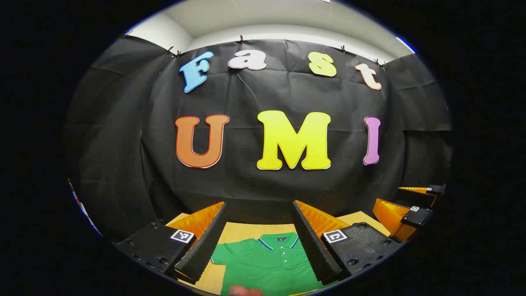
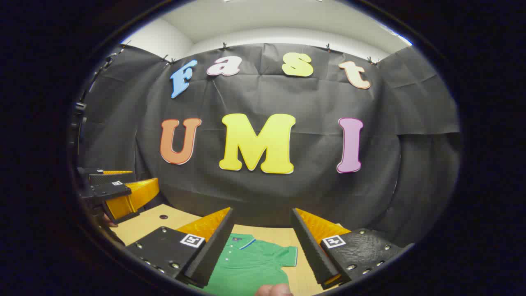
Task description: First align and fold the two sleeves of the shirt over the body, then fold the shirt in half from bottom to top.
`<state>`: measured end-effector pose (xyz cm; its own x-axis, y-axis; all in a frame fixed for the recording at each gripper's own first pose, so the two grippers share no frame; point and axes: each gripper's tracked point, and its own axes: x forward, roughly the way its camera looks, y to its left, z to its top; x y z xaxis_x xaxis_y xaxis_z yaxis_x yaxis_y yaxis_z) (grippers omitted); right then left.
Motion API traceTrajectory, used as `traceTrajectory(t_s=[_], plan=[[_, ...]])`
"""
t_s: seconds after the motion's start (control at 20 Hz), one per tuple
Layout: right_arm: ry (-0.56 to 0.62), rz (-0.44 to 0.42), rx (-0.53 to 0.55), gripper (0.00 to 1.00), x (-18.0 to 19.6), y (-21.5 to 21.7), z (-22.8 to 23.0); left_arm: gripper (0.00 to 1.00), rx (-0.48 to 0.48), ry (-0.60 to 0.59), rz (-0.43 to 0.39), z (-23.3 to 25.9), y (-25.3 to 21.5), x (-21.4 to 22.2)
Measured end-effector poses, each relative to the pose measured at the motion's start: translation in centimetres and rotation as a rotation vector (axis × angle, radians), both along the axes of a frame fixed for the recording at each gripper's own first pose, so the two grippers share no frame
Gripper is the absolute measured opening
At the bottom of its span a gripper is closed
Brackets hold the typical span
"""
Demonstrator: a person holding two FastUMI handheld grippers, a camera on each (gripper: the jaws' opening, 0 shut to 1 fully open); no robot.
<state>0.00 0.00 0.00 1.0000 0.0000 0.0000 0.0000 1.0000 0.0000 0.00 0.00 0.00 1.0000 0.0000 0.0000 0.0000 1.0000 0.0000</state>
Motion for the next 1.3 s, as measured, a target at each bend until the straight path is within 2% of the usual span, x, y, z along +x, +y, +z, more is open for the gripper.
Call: traceTrajectory(t_s=[0.1,0.15,0.85,1.3], plan=[[0.0,-0.002,0.001,0.89,0.2,-0.2,-0.1,1.0,-0.008,0.002,0.005,-0.1,0.0,-0.1],[0.004,-0.003,-0.004,0.89,0.2,-0.3,-0.2,0.98,-0.014,0.004,0.005,-0.2,-0.1,0.0],[0.045,-0.026,0.002,0.89,0.8,-1.8,-1.5,0.98,-0.001,0.03,-0.003,-1.2,-0.2,0.5],[0.118,-0.024,-0.031,0.89,3.0,-3.7,-4.8,0.98,0.002,0.051,-0.023,-2.5,-0.9,0.4]])
